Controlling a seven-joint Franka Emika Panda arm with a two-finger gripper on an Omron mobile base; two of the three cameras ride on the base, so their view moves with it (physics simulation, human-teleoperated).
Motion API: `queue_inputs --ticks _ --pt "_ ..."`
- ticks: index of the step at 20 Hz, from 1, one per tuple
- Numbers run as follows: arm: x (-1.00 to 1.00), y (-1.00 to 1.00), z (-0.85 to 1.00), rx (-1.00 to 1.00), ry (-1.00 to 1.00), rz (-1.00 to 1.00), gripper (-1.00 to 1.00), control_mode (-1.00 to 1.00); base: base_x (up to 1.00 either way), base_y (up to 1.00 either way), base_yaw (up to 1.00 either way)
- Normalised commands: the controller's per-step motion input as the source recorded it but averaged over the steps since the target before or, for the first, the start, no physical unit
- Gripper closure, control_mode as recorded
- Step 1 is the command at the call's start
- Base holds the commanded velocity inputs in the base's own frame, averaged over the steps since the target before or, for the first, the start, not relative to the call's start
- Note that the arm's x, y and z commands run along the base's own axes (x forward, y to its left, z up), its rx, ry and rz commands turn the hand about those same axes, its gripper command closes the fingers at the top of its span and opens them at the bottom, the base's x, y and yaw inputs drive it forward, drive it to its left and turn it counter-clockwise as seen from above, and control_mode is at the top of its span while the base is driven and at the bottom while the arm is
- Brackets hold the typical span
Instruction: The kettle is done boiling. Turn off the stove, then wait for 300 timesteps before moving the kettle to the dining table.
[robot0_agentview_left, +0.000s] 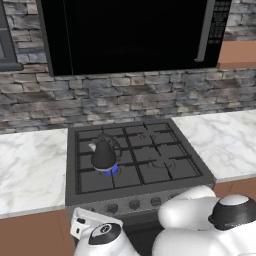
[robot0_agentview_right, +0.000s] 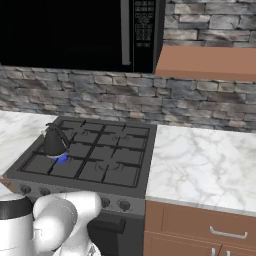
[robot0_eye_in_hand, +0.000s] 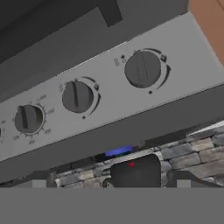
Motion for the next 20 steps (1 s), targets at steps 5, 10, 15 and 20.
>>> queue_inputs --ticks 5,10,15,20 --pt "0.06 0.31 -0.41 -0.14 0.0 0.0 -1.0 -1.0 0.0 0.0 0.0" --pt "0.04 0.14 -0.26 -0.11 -0.01 0.0 -1.0 -1.0 0.0 0.0 0.0" --pt "0.09 0.01 -0.15 -0.08 -0.05 0.0 -1.0 -1.0 0.0 0.0 0.0" --pt "0.1 0.0 -0.15 -0.08 -0.05 0.03 -1.0 -1.0 0.0 0.0 0.0"
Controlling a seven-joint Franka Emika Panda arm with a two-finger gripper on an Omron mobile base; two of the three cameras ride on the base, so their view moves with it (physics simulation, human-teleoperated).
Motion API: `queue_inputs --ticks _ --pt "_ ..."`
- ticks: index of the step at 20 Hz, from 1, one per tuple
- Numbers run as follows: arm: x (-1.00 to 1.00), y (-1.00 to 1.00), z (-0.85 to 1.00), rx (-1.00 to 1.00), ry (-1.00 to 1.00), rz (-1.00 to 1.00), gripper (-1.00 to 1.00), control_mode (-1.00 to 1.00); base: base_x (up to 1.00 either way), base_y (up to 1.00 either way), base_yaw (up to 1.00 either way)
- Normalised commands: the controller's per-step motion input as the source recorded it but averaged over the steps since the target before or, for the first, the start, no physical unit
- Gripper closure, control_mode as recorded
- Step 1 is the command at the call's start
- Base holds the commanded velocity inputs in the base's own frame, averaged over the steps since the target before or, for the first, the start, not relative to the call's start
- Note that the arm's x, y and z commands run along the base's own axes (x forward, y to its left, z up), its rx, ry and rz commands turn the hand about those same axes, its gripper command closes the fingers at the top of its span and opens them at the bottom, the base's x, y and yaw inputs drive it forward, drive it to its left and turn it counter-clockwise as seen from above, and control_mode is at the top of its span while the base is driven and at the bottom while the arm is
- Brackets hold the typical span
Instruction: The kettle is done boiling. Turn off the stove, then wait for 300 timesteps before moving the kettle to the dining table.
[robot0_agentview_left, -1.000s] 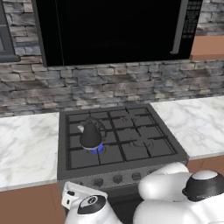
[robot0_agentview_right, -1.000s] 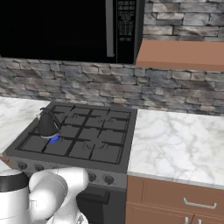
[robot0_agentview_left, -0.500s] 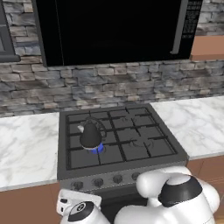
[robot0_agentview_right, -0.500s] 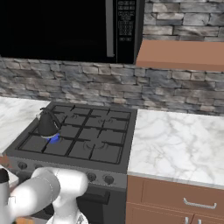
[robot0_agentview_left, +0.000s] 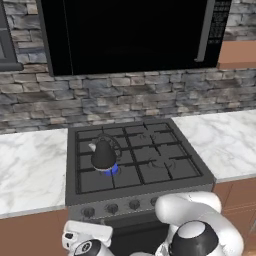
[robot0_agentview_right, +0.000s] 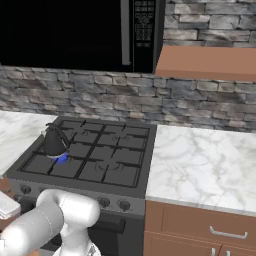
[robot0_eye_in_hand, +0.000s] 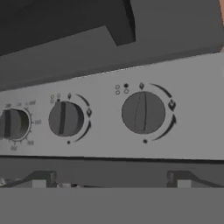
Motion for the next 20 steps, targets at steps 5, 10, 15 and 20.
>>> queue_inputs --ticks 5,10,15,20 --pt "0.09 0.0 -0.05 -0.04 -0.05 0.08 -1.0 -1.0 0.0 0.0 0.0" --pt "0.05 -0.08 0.0 0.0 -0.08 0.13 -1.0 -1.0 0.0 0.0 0.0" --pt "0.0 -0.3 0.0 0.0 -0.05 0.12 -1.0 -1.0 0.0 0.0 0.0" --pt "0.01 -0.3 0.0 0.0 0.0 0.06 -1.0 -1.0 0.0 0.0 0.0"
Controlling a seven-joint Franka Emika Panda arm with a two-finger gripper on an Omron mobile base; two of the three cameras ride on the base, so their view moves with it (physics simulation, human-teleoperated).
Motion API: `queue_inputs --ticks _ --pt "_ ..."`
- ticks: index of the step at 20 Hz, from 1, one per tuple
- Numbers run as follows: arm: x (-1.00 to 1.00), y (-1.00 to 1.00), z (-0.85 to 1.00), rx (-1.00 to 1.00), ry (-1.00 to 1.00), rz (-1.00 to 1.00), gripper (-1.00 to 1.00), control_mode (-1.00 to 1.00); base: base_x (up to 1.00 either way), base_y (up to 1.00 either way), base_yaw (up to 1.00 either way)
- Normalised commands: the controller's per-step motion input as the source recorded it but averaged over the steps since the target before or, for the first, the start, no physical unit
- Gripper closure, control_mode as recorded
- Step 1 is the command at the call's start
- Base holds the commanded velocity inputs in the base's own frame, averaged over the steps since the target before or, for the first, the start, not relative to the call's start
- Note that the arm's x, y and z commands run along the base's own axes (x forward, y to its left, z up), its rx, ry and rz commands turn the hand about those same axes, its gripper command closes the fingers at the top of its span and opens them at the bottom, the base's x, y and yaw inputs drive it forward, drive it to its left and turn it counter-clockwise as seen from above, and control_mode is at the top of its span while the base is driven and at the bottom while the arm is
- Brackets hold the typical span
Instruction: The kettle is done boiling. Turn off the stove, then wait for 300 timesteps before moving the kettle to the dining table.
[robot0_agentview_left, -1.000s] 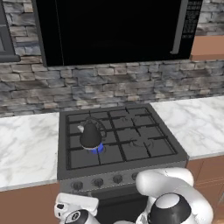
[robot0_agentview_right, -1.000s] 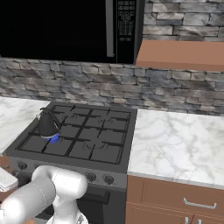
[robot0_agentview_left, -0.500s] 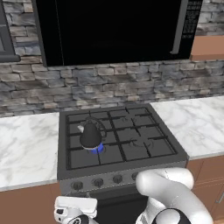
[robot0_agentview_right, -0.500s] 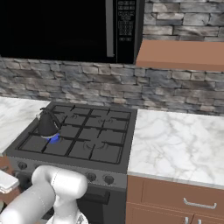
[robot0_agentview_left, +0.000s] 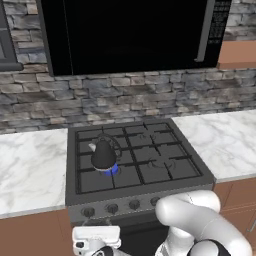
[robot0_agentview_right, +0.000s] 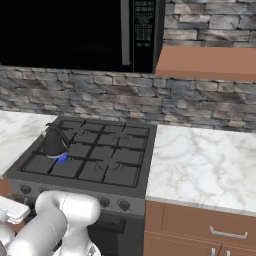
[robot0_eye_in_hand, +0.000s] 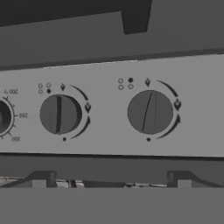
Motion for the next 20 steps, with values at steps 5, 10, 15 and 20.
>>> queue_inputs --ticks 5,10,15,20 --pt "0.23 -0.02 0.0 0.0 0.0 0.03 -1.0 -1.0 0.0 0.0 0.0" --pt "0.23 0.06 0.0 0.0 0.06 0.03 -1.0 -1.0 0.0 0.0 0.0" --pt "0.09 0.22 -0.18 0.0 0.07 0.05 -1.0 -1.0 0.0 0.0 0.0" --pt "0.0 0.24 -0.2 -0.01 0.05 0.06 -1.0 -1.0 0.0 0.0 0.0"
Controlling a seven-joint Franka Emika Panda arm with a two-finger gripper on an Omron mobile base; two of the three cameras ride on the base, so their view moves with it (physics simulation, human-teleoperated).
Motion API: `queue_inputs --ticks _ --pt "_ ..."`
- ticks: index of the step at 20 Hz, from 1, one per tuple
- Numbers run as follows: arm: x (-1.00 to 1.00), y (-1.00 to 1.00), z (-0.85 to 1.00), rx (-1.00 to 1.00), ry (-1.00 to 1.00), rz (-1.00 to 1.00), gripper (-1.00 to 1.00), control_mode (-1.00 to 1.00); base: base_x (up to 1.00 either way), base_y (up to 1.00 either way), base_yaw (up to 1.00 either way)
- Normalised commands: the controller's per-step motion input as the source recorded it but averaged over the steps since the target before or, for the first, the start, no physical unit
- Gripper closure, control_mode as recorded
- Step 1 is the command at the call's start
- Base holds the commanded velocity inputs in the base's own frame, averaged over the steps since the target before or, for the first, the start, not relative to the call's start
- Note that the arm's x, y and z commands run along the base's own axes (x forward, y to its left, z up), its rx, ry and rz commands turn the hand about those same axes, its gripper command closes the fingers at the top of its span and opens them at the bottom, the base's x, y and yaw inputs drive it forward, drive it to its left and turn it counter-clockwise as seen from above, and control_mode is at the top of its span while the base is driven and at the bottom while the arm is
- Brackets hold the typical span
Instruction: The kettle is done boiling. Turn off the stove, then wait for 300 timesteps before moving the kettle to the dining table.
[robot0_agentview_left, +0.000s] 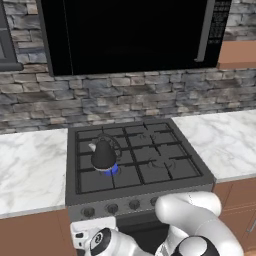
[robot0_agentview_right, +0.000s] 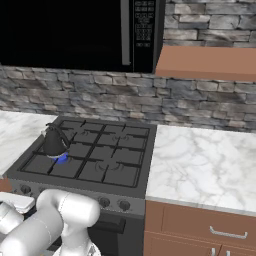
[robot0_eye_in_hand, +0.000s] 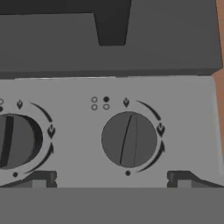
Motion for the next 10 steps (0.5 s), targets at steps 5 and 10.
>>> queue_inputs --ticks 5,10 --pt "0.03 0.04 -0.05 0.0 0.01 0.02 -1.0 -1.0 0.0 0.0 0.0" --pt "0.1 0.0 -0.02 0.0 0.0 0.0 -1.0 -1.0 0.0 0.0 0.0"
